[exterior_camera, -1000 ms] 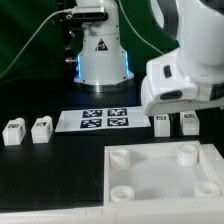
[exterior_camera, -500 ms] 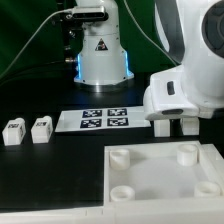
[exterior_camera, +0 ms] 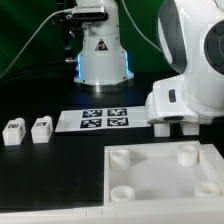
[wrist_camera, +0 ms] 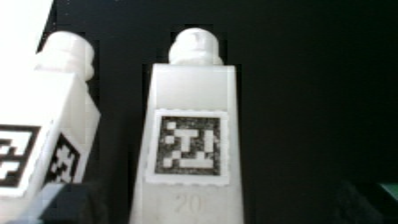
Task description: Assemble one leg
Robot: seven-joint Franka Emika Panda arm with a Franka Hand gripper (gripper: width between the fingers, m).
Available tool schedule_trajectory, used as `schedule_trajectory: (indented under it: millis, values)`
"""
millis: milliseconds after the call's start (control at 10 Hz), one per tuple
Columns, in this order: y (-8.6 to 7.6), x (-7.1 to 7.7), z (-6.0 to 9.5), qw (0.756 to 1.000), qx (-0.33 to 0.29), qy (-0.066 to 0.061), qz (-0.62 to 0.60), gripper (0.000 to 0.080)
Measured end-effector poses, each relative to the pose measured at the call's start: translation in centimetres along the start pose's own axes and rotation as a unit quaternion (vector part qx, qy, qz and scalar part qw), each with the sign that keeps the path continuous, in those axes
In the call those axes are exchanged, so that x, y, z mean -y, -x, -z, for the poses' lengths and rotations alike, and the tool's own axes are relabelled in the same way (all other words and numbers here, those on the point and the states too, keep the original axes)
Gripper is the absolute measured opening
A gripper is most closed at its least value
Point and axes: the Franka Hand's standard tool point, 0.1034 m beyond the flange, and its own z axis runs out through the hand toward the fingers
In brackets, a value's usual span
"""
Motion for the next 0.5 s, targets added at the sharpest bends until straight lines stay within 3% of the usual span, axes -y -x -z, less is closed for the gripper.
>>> schedule_trajectory:
  millis: [200,400,500]
  values:
    - [-0.24,-0.17,0.02,1.0,-0.004,-0.001,-0.001,0.0649]
    - [-0.24,-0.17,0.02,1.0,-0.004,-0.001,-0.001,0.0425]
    - [-0.23,-0.17,0.02,1.0,-0.004,-0.001,-0.001,0.0425]
